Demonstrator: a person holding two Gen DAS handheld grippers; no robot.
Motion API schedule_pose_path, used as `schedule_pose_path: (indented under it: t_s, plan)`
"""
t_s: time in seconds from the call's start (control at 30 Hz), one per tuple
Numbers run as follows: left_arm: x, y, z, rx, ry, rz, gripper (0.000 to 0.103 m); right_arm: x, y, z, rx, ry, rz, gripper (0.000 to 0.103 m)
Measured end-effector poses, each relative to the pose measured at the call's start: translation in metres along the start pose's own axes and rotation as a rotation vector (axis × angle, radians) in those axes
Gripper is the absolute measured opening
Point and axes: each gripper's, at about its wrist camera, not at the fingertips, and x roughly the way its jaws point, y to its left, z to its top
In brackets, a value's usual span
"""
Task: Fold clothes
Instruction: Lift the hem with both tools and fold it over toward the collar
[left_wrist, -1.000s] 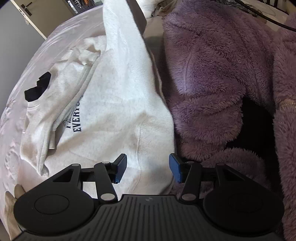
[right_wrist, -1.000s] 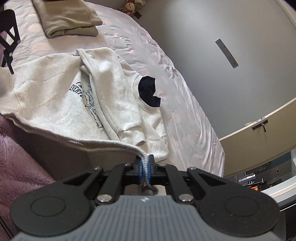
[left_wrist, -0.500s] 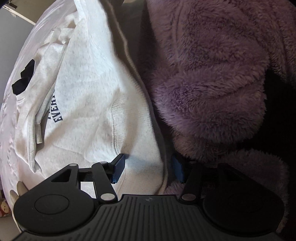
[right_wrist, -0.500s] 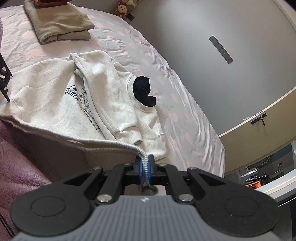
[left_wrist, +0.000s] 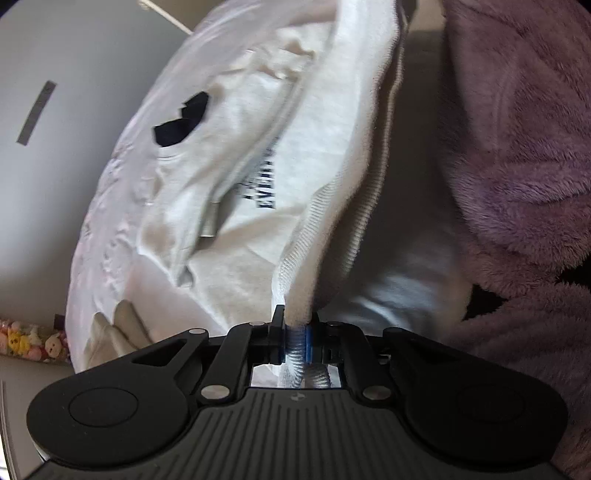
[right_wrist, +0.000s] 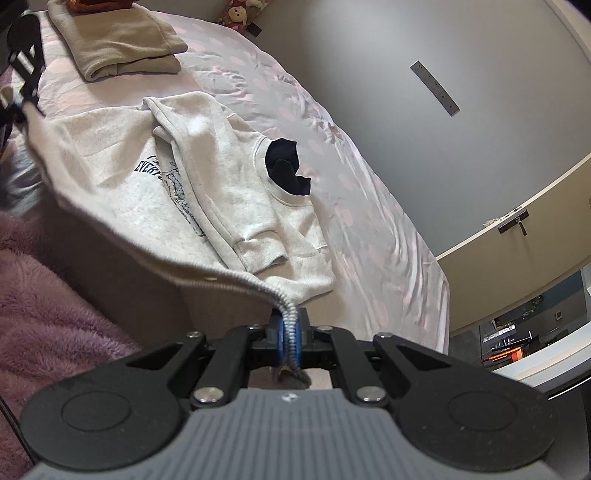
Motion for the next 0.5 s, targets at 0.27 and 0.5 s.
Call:
schedule_pose_path:
  t_s: [0.27,0.5]
  plan:
    - [-0.058,0.017,-0.020,0.026,-0.072,0.100,0.005,-0.036,0.029,-0.008,0.004,-0.043,0.021,0.006]
    - [-0.080,0.002,-0.019,0.051,-0.100,0.147,0.004,-0.074,0.036,-0.013,0.002,-0.061,-0.014,0.006]
